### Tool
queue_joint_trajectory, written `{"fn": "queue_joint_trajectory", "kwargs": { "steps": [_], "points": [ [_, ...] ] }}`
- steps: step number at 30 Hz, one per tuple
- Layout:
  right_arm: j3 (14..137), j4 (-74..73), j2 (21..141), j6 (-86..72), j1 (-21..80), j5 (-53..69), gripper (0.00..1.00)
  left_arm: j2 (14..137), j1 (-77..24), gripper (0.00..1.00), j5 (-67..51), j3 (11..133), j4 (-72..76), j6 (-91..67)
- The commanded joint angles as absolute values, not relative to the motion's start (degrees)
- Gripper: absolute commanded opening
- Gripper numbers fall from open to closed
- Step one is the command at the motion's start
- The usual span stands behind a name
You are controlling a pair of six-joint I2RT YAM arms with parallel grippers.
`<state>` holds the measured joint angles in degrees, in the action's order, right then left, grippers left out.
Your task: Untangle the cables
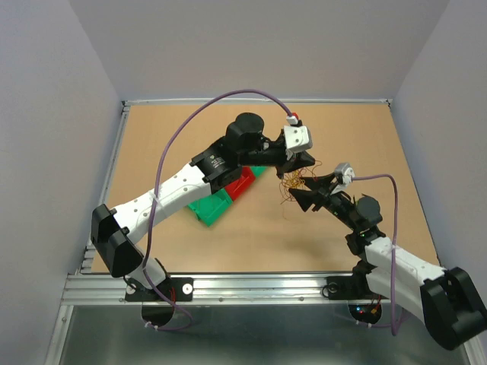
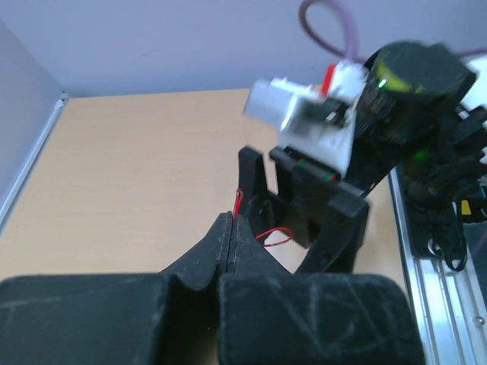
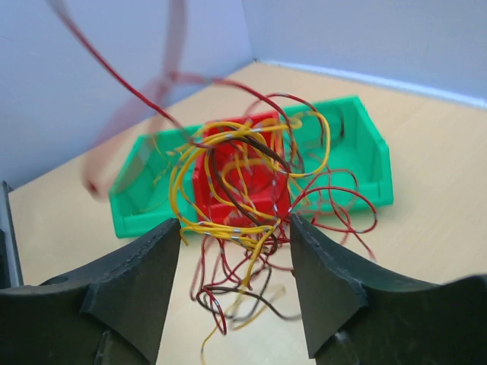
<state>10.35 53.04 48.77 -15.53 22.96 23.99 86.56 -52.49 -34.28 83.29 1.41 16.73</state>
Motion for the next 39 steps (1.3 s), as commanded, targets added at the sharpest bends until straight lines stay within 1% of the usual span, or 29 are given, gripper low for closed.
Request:
{"fn": "queue_joint_trajectory", "kwargs": {
  "steps": [1, 3, 4, 5, 6, 8, 9, 10, 12, 13, 14, 16, 17, 20, 21, 22, 23, 25, 27, 28, 30, 32, 34, 35, 36, 37, 38, 39],
  "points": [
    [14.58, 59.15, 55.80, -16.79, 23.47, 19.09, 0.60, 86.22, -52.47, 0.00, -37.61, 93.14, 1.59, 13.36],
    [16.07, 59.06, 60.81, -17.05, 23.38, 16.62, 0.54, 87.01, -52.47, 0.00, -37.53, 98.75, 0.10, 12.75],
    [16.52, 58.98, 62.47, -17.49, 23.38, 13.04, 0.47, 87.27, -52.47, 0.00, -36.75, 100.79, -1.39, 12.40],
    [16.87, 58.80, 63.80, -18.01, 23.38, 11.01, 0.42, 87.28, -52.47, 0.00, -36.30, 102.55, -1.93, 12.13],
    [17.57, 58.28, 66.16, -19.06, 23.47, 6.55, 0.34, 87.19, -52.38, 0.00, -35.78, 105.27, -2.02, 11.61],
    [18.28, 56.96, 67.67, -20.47, 23.38, 1.70, 0.26, 86.14, -52.30, 0.00, -35.07, 107.39, -2.11, 10.29],
    [18.72, 53.47, 68.02, -21.35, 23.29, -1.90, 0.23, 85.61, -52.29, 0.00, -34.98, 108.27, -2.02, 10.02],
    [19.33, 51.00, 68.29, -23.53, 23.29, -8.98, 0.22, 85.08, -52.29, 0.00, -34.81, 109.24, -2.11, 9.76],
    [20.74, 43.99, 67.42, -26.52, 23.29, -16.14, 0.11, 82.36, -52.21, 0.00, -32.00, 108.82, -1.41, 9.67],
    [20.83, 42.03, 66.89, -27.15, 23.12, -21.83, 0.06, 81.31, -52.21, 0.00, -30.17, 108.20, -0.80, 9.58],
    [21.09, 39.92, 66.19, -27.68, 22.85, -24.15, 0.04, 78.95, -52.12, 0.00, -24.84, 107.41, -0.36, 9.32],
    [20.92, 34.38, 64.35, -29.17, 21.89, -27.58, 0.02, 76.48, -51.07, 0.00, -19.62, 104.08, 3.85, 8.44],
    [20.74, 32.54, 62.25, -29.61, 21.54, -30.64, 0.01, 73.94, -50.54, 0.00, -14.47, 102.84, 5.09, 8.09],
    [19.87, 26.20, 56.53, -31.72, 20.74, -36.46, 0.01, 68.48, -46.95, 0.00, -2.41, 97.57, 10.97, 4.67],
    [19.43, 24.19, 54.95, -32.16, 20.83, -37.69, 0.00, 67.25, -45.63, 0.00, -0.72, 96.34, 12.29, 3.70],
    [18.90, 23.56, 53.37, -32.43, 20.74, -38.84, 0.01, 65.24, -42.57, 0.00, -1.66, 93.37, 14.91, 2.21],
    [18.55, 23.03, 49.78, -32.43, 20.83, -39.28, 0.01, 64.69, -41.67, 0.00, -2.98, 92.21, 15.72, 2.20],
    [17.49, 20.05, 46.08, -33.83, 20.74, -41.91, 0.01, 64.34, -41.22, 0.00, -0.54, 90.62, 15.03, 2.55],
    [16.79, 17.15, 40.82, -34.19, 20.74, -44.46, 0.00, 63.81, -40.61, 0.00, 3.84, 89.65, 15.21, 4.04],
    [16.00, 16.18, 39.30, -34.45, 20.74, -47.26, 0.01, 63.63, -40.26, 0.00, 9.44, 88.78, 15.99, 4.13],
    [15.65, 12.68, 36.49, -34.80, 20.74, -50.00, 0.04, 62.23, -36.59, 0.00, 13.34, 87.72, 17.57, 4.39],
    [15.64, 10.73, 33.41, -34.98, 20.74, -52.63, 0.09, 59.52, -33.50, 0.00, 16.59, 85.09, 21.08, 4.22],
    [15.99, 8.54, 31.91, -34.72, 20.74, -54.13, 0.12, 57.67, -28.86, 0.00, 17.31, 82.46, 23.37, 3.08],
    [16.43, 7.74, 31.56, -34.80, 20.74, -54.66, 0.19, 55.92, -27.52, 0.00, 17.14, 81.66, 23.64, 2.47],
    [16.87, 6.17, 31.47, -35.24, 20.74, -55.02, 0.21, 55.03, -25.86, 0.00, 15.83, 79.04, 24.77, 1.42],
    [17.83, 5.11, 31.29, -35.77, 20.74, -56.32, 0.30, 52.84, -25.58, 0.00, 10.25, 76.75, 26.26, 1.49],
    [18.45, 3.44, 31.12, -37.25, 20.66, -57.47, 0.36, 51.69, -25.66, 0.00, 8.02, 74.21, 27.93, 1.49],
    [18.81, 0.90, 30.85, -38.83, 20.74, -58.26, 0.37, 50.90, -25.66, 0.00, 2.26, 69.39, 31.08, 0.28]
  ]
}}
